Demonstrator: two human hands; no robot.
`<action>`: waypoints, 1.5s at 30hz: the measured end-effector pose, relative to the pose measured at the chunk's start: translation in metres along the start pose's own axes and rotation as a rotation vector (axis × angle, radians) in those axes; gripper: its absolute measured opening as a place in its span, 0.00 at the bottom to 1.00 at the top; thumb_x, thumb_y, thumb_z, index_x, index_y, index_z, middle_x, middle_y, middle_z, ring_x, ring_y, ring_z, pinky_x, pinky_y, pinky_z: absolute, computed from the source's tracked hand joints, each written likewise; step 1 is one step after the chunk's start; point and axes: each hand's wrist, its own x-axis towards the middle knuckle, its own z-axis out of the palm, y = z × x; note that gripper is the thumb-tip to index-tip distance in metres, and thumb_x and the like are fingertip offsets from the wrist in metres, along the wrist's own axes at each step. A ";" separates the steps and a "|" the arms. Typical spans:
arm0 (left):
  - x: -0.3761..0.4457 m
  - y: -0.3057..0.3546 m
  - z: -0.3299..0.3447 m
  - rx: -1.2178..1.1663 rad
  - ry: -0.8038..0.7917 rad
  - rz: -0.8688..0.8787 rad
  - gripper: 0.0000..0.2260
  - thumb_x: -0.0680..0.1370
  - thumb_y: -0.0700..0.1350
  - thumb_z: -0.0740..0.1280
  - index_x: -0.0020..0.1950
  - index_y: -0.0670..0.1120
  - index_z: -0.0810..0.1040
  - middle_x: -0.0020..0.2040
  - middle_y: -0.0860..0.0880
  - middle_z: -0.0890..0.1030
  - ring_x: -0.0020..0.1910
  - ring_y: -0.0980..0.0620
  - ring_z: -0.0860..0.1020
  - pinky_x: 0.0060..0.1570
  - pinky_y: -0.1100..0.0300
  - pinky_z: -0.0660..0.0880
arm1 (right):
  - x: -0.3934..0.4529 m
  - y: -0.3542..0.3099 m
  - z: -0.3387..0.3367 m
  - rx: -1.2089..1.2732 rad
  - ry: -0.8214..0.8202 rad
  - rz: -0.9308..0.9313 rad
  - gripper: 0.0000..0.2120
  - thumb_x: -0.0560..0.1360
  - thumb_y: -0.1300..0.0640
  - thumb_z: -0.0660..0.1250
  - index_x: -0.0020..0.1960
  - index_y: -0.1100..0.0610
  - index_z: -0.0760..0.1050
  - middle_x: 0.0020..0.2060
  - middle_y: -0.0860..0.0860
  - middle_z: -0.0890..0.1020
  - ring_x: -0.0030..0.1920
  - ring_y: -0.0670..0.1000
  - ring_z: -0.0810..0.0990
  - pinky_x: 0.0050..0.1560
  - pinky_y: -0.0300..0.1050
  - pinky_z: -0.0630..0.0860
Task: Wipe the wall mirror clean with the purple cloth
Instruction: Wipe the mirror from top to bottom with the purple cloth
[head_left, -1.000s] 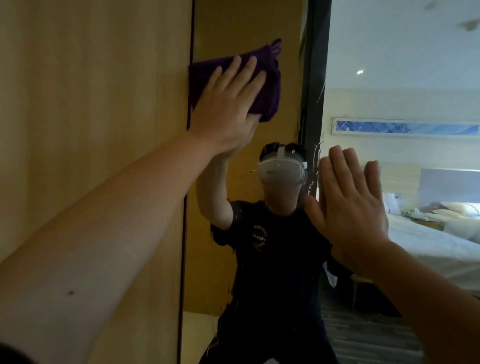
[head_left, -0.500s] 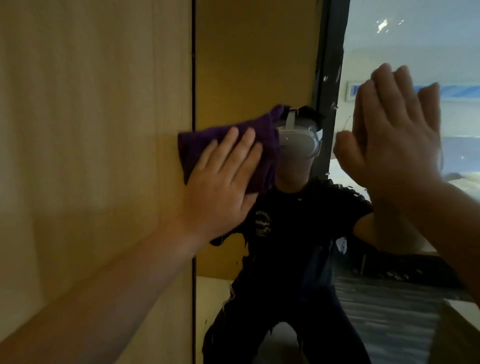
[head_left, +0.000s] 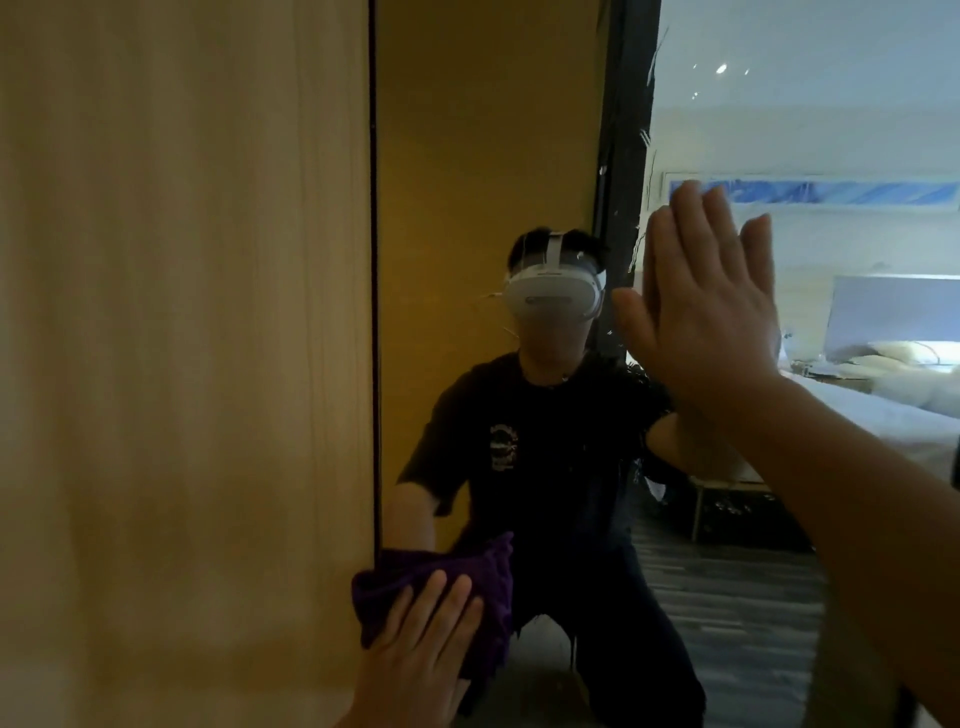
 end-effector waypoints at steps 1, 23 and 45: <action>0.000 -0.001 -0.002 -0.014 -0.012 0.006 0.21 0.82 0.54 0.51 0.72 0.49 0.68 0.71 0.48 0.70 0.79 0.45 0.51 0.74 0.46 0.53 | 0.000 0.000 0.000 -0.001 0.011 -0.001 0.35 0.82 0.39 0.48 0.79 0.62 0.53 0.80 0.60 0.52 0.80 0.58 0.46 0.78 0.61 0.42; 0.377 -0.057 -0.152 -0.004 0.313 -0.108 0.28 0.81 0.55 0.53 0.79 0.44 0.57 0.80 0.44 0.56 0.78 0.45 0.54 0.76 0.47 0.52 | -0.010 0.029 -0.004 0.047 0.055 -0.001 0.26 0.84 0.50 0.50 0.78 0.63 0.57 0.79 0.61 0.56 0.80 0.60 0.50 0.78 0.60 0.43; 0.106 0.044 -0.053 -0.138 -0.016 0.075 0.33 0.75 0.50 0.65 0.78 0.46 0.59 0.78 0.46 0.59 0.78 0.45 0.54 0.75 0.45 0.54 | -0.037 0.029 -0.007 0.081 0.007 -0.006 0.25 0.85 0.51 0.51 0.79 0.62 0.57 0.79 0.60 0.56 0.80 0.59 0.51 0.78 0.58 0.42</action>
